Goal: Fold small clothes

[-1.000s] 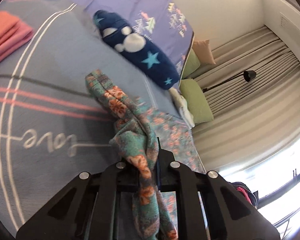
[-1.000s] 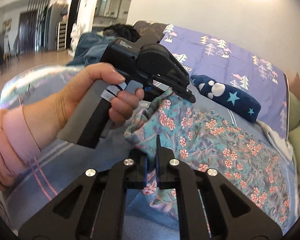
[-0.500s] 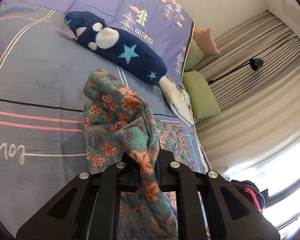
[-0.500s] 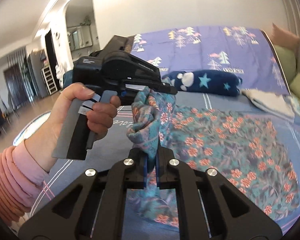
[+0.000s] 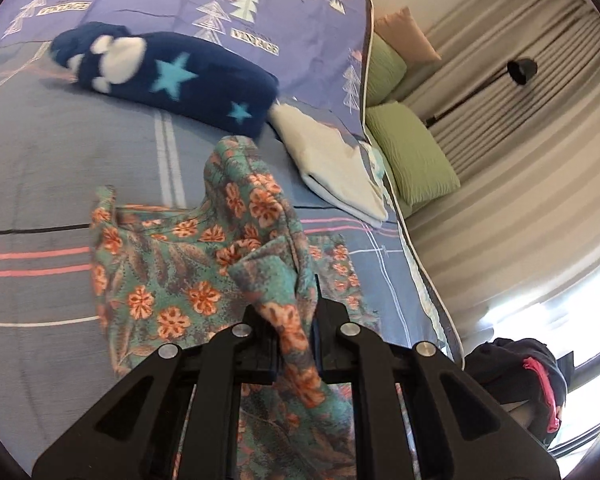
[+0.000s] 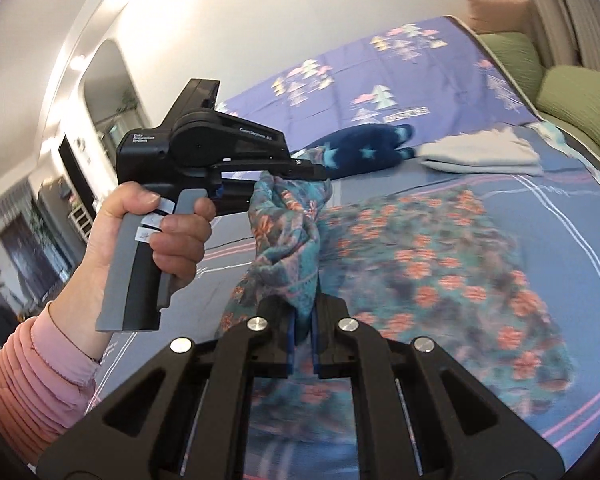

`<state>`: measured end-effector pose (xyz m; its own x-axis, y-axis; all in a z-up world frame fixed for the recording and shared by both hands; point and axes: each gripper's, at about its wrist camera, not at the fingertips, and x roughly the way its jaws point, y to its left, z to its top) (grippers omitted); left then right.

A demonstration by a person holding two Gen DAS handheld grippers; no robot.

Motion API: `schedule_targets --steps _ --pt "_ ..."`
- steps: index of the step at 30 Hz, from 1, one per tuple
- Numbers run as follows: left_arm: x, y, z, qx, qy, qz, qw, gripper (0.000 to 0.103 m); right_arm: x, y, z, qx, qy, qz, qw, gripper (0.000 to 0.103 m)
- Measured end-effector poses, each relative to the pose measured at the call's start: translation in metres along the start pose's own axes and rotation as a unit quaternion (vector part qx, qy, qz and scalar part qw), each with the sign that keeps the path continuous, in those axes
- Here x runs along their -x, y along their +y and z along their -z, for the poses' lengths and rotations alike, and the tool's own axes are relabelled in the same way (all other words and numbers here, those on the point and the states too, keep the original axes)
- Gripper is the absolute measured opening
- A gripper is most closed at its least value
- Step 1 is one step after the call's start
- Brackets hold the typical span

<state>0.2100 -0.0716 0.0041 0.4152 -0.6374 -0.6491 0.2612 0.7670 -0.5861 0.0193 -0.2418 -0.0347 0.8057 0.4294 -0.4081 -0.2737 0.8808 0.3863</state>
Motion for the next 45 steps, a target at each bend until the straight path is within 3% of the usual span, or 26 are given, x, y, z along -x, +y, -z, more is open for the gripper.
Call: schedule_targets --steps 13,22,32,33,35,38,41,45 --pt "-0.089 -0.08 0.009 -0.076 0.06 -0.024 0.9951 0.011 0.031 -0.092 0.013 -0.099 -0.011 0.032 0.994 0.006" --pt "-0.117 -0.1 0.02 -0.119 0.087 -0.065 0.9869 0.013 0.039 -0.107 0.025 -0.129 0.003 0.019 0.991 0.006" --pt "-0.13 -0.122 0.032 -0.161 0.094 -0.082 0.9792 0.018 0.053 -0.107 0.032 -0.14 0.004 0.008 0.99 0.005" --pt "-0.131 -0.123 0.034 -0.163 0.096 -0.079 0.9787 0.02 0.055 -0.106 0.033 -0.139 0.005 0.007 0.99 0.005" --pt "-0.133 -0.127 0.035 -0.17 0.097 -0.078 0.9775 0.034 0.056 -0.107 0.035 -0.137 0.009 0.013 0.99 0.006" --pt "-0.128 -0.133 0.039 -0.175 0.09 -0.075 0.9775 0.047 0.055 -0.125 0.044 -0.175 0.029 0.029 0.984 0.017" --pt "-0.104 -0.145 0.046 -0.208 0.053 -0.079 0.9734 0.054 0.063 -0.14 0.049 -0.202 0.037 0.02 0.979 0.018" --pt "-0.062 -0.147 0.068 -0.249 0.008 -0.09 0.9644 0.069 0.073 -0.14 0.051 -0.182 0.031 0.027 0.982 0.018"
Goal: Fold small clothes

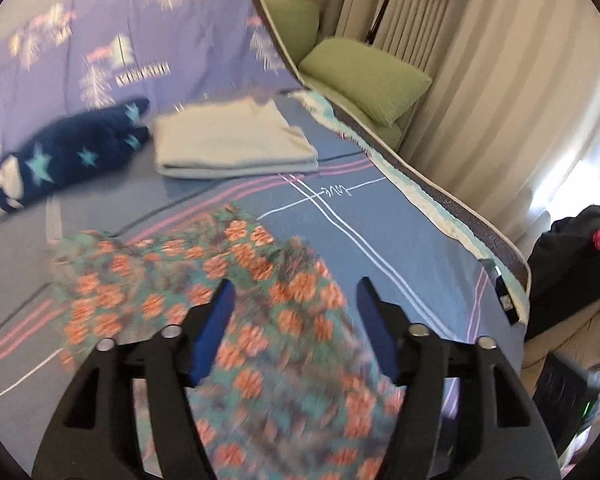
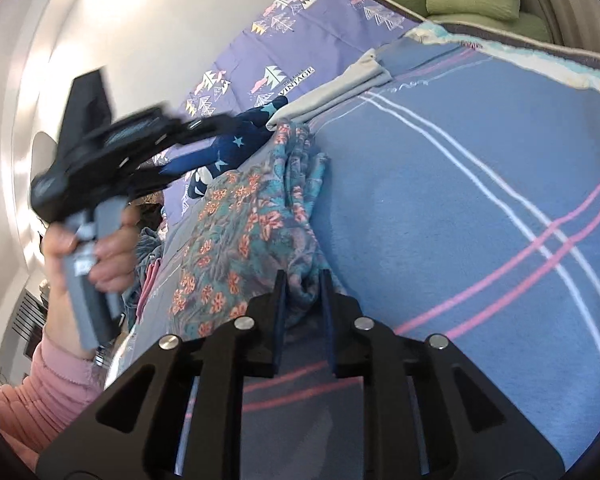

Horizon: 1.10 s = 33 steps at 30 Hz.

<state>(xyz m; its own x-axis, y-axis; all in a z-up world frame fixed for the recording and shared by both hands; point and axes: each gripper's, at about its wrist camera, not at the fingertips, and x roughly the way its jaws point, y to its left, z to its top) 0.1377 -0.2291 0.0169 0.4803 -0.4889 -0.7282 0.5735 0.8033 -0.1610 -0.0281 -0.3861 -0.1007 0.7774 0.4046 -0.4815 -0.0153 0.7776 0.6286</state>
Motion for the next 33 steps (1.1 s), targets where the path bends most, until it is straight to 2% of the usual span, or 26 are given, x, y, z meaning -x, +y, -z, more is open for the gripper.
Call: schedule_targets --steps 2,3,5,7,10,14,20,25,27,29,30,32,33 --pt "0.019 0.001 0.018 -0.01 -0.011 -0.015 0.9998 0.074 0.003 0.001 0.001 0.007 -0.002 0.003 1.0 0.022" --pt "0.025 0.001 0.025 -0.012 -0.015 -0.023 0.9995 0.076 0.004 0.001 0.001 0.008 -0.002 0.005 1.0 0.029" --pt "0.047 0.007 0.055 -0.015 -0.03 -0.045 0.9984 0.087 0.005 -0.001 0.002 0.01 0.0 0.004 1.0 0.032" --pt "0.065 0.011 0.085 -0.02 -0.038 -0.066 0.9969 0.089 0.005 -0.002 0.002 0.008 0.004 -0.002 1.0 0.032" --pt "0.082 0.013 0.126 -0.03 -0.02 -0.103 0.994 0.09 0.004 0.002 -0.001 0.02 0.006 0.002 1.0 0.033" --pt "0.094 0.017 0.165 -0.034 0.0 -0.123 0.9918 0.09 0.002 0.009 -0.003 0.03 0.002 0.016 0.999 0.033" --pt "0.084 0.012 0.192 -0.051 0.016 -0.146 0.9879 0.091 -0.002 0.004 -0.001 0.008 0.018 0.031 0.999 0.034" --pt "0.064 0.015 0.194 -0.064 0.023 -0.197 0.978 0.091 -0.002 0.008 -0.002 0.011 0.017 0.04 0.999 0.036" --pt "0.067 0.018 0.195 -0.057 0.02 -0.197 0.9786 0.079 -0.003 0.009 -0.003 0.009 0.018 0.038 0.999 0.037" --pt "0.074 0.02 0.195 -0.045 0.011 -0.178 0.9828 0.059 -0.006 0.009 -0.006 0.008 0.019 0.038 0.999 0.037" --pt "0.079 0.02 0.197 -0.041 0.001 -0.169 0.9847 0.052 -0.008 0.009 -0.007 0.01 0.019 0.045 0.999 0.037" --pt "0.084 0.016 0.2 -0.043 -0.01 -0.159 0.9864 0.016 -0.013 0.007 -0.008 0.011 0.026 0.073 0.997 0.032" --pt "0.084 0.014 0.202 -0.044 -0.009 -0.155 0.9869 0.012 -0.016 0.003 -0.007 0.004 0.035 0.082 0.996 0.027"
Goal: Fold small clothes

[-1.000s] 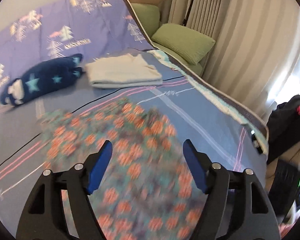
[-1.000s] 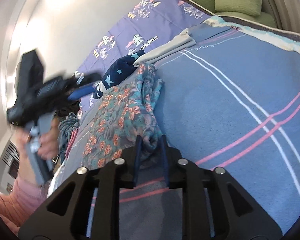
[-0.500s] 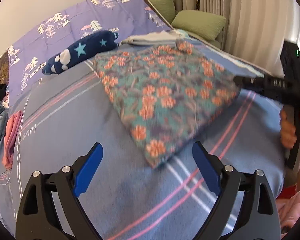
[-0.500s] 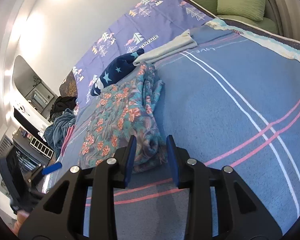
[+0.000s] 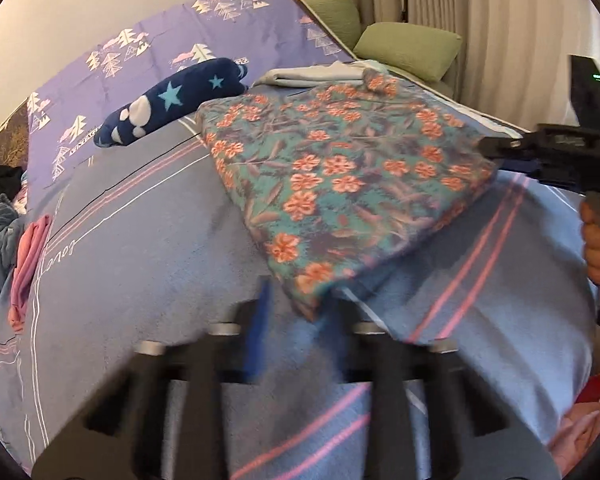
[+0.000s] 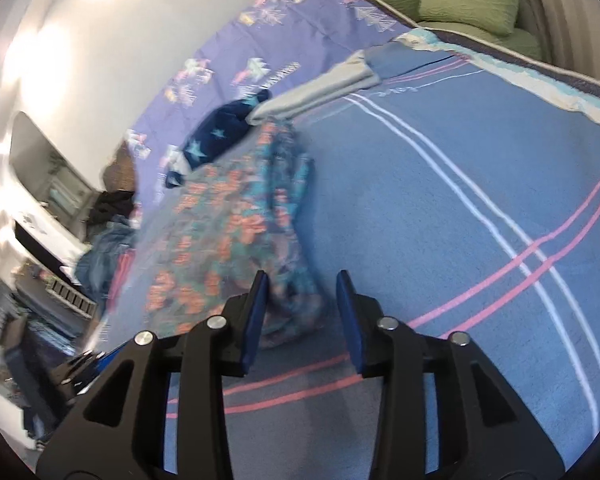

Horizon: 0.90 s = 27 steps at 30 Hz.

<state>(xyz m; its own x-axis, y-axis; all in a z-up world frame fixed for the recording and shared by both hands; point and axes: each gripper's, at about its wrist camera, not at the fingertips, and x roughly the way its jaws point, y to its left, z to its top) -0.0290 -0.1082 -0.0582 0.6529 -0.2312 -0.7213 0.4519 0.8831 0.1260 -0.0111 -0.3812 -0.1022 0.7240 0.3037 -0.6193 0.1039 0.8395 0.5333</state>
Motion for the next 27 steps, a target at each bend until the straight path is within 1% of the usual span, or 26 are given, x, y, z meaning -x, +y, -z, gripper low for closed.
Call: schedule_targets --steps 1,3,6,9,10,12,13,14,15,16,18,19,21,22,24,27 --pt "0.001 -0.002 0.001 -0.002 0.0 -0.002 1.0 0.008 -0.004 -0.008 0.001 -0.023 0.012 -0.005 1.0 0.025" --pt "0.0 -0.004 0.004 -0.007 0.008 -0.003 0.9999 0.006 -0.004 -0.018 0.001 -0.049 0.019 -0.025 0.998 0.023" --pt "-0.005 0.007 0.013 0.009 0.036 0.011 0.9993 0.006 0.002 -0.015 0.0 -0.033 0.018 -0.018 0.999 0.025" --pt "0.007 0.014 0.016 0.02 0.026 0.023 0.9992 0.006 0.012 -0.005 -0.002 -0.005 -0.002 -0.006 1.0 0.034" --pt "0.012 0.016 0.016 0.027 0.02 0.032 0.9989 0.007 0.016 0.0 -0.003 0.006 -0.011 -0.011 1.0 0.033" --pt "0.027 0.023 0.011 0.05 -0.007 0.054 0.9973 0.024 0.023 0.017 -0.009 0.042 -0.027 -0.029 0.998 0.031" --pt "0.033 0.025 0.009 0.06 -0.023 0.054 0.9965 0.047 0.026 0.028 -0.011 0.064 -0.035 -0.037 0.997 0.031" --pt "0.04 0.026 0.005 0.067 -0.05 0.048 0.9954 0.059 0.026 0.039 -0.013 0.085 -0.041 -0.042 0.995 0.031" --pt "0.043 0.026 -0.001 0.067 -0.077 0.032 0.9942 0.062 0.026 0.047 -0.014 0.099 -0.043 -0.044 0.993 0.031" --pt "0.044 0.025 -0.006 0.066 -0.09 0.017 0.9936 0.067 0.024 0.056 -0.015 0.111 -0.044 -0.048 0.992 0.031" --pt "0.033 0.023 -0.019 0.063 -0.101 -0.004 0.9928 0.068 0.014 0.067 -0.016 0.125 -0.036 -0.05 0.99 0.031" --pt "0.026 0.023 -0.023 0.069 -0.099 -0.006 0.9926 0.068 0.008 0.069 -0.017 0.125 -0.028 -0.049 0.99 0.031" --pt "0.006 0.023 -0.029 0.086 -0.078 -0.001 0.9932 0.069 -0.002 0.067 -0.018 0.115 -0.013 -0.048 0.992 0.031" --pt "-0.009 0.023 -0.033 0.101 -0.057 0.011 0.9932 0.07 -0.007 0.063 -0.018 0.107 -0.004 -0.045 0.993 0.031" --pt "-0.03 0.024 -0.037 0.115 -0.026 0.018 0.9929 0.07 -0.018 0.055 -0.018 0.096 0.014 -0.031 0.995 0.031" --pt "-0.049 0.028 -0.036 0.138 0.005 0.035 0.9898 0.069 -0.031 0.042 -0.014 0.089 0.036 -0.015 0.995 0.023"
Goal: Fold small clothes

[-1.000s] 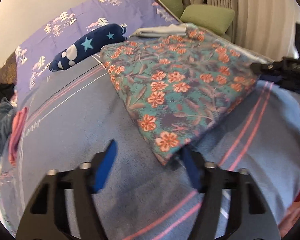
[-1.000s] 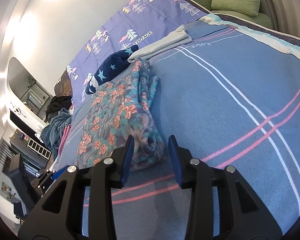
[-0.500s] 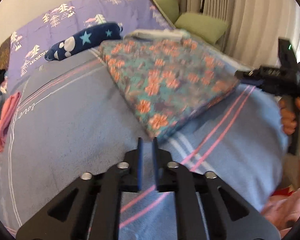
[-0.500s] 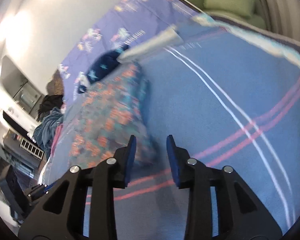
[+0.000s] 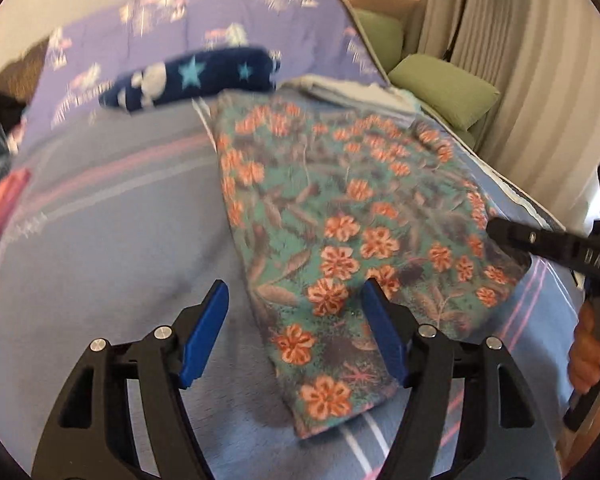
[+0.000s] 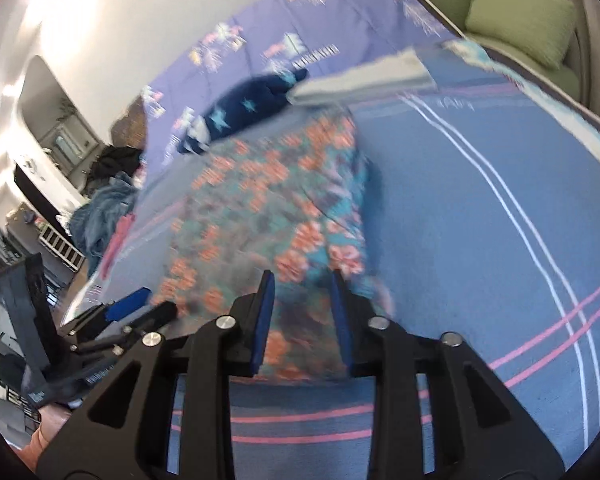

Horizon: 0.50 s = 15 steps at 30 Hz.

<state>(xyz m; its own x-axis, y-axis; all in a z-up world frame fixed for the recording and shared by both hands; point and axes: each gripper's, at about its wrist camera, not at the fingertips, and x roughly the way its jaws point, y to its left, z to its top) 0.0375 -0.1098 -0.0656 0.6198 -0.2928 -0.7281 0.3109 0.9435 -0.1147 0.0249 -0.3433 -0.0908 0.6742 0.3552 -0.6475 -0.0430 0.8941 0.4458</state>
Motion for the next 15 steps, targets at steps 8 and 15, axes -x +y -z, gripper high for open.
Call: schedule_targets --steps 8,15 --pt "-0.006 0.009 0.006 0.016 0.018 0.019 0.9995 0.076 0.0 -0.014 0.004 -0.019 0.002 -0.027 0.999 0.022" --pt "-0.005 0.006 0.007 0.007 0.015 0.015 0.9997 0.077 0.017 0.009 -0.015 0.05 -0.033 -0.014 0.998 0.024"
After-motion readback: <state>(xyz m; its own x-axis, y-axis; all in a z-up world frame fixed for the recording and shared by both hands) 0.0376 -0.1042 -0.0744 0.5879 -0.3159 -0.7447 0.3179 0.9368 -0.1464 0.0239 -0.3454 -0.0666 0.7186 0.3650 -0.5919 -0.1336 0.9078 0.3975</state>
